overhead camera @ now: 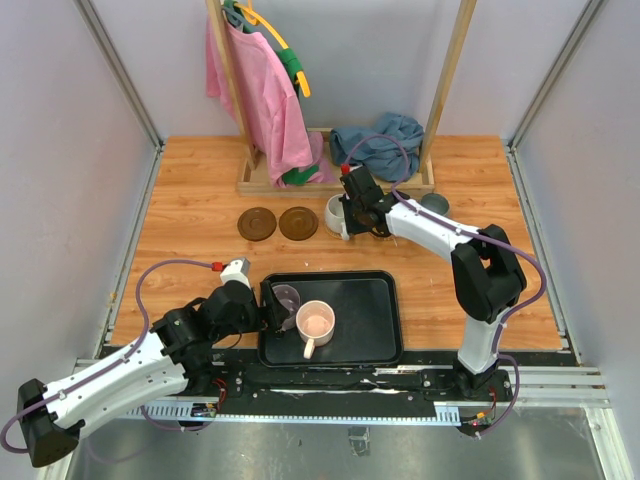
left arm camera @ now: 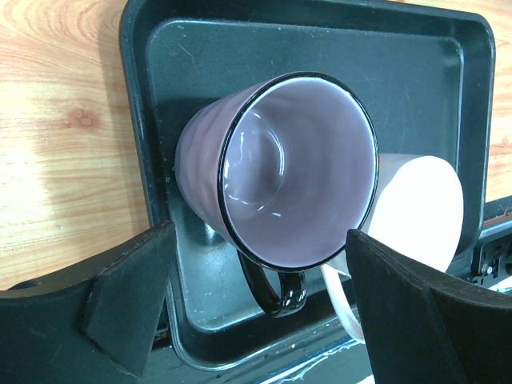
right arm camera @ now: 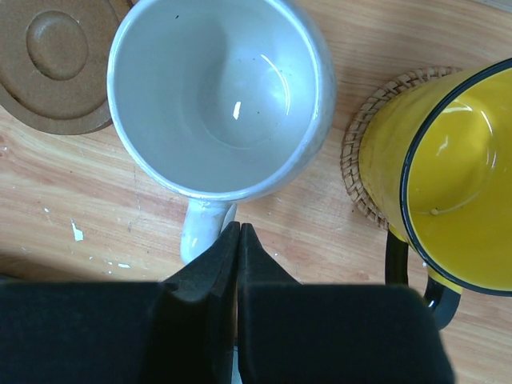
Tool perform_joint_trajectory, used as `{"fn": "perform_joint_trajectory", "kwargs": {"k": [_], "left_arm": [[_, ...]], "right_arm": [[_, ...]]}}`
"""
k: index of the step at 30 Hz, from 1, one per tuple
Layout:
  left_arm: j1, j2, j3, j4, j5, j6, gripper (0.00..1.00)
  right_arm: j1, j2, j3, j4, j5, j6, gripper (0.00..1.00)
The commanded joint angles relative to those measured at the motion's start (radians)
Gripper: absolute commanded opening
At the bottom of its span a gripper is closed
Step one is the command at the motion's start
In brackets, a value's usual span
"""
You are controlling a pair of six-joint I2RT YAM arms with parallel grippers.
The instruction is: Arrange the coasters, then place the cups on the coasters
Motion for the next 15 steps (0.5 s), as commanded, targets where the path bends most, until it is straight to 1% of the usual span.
{"fn": "perform_joint_trajectory", "kwargs": {"k": [1, 15], "left_arm": [[-0.010, 0.001, 0.033, 0.004, -0.016, -0.004, 0.90], [-0.010, 0.025, 0.030, 0.020, -0.015, 0.002, 0.90]], "right_arm": [[-0.009, -0.005, 0.014, 0.004, -0.018, 0.013, 0.01], [0.010, 0.008, 0.019, 0.003, -0.030, 0.006, 0.01]]}}
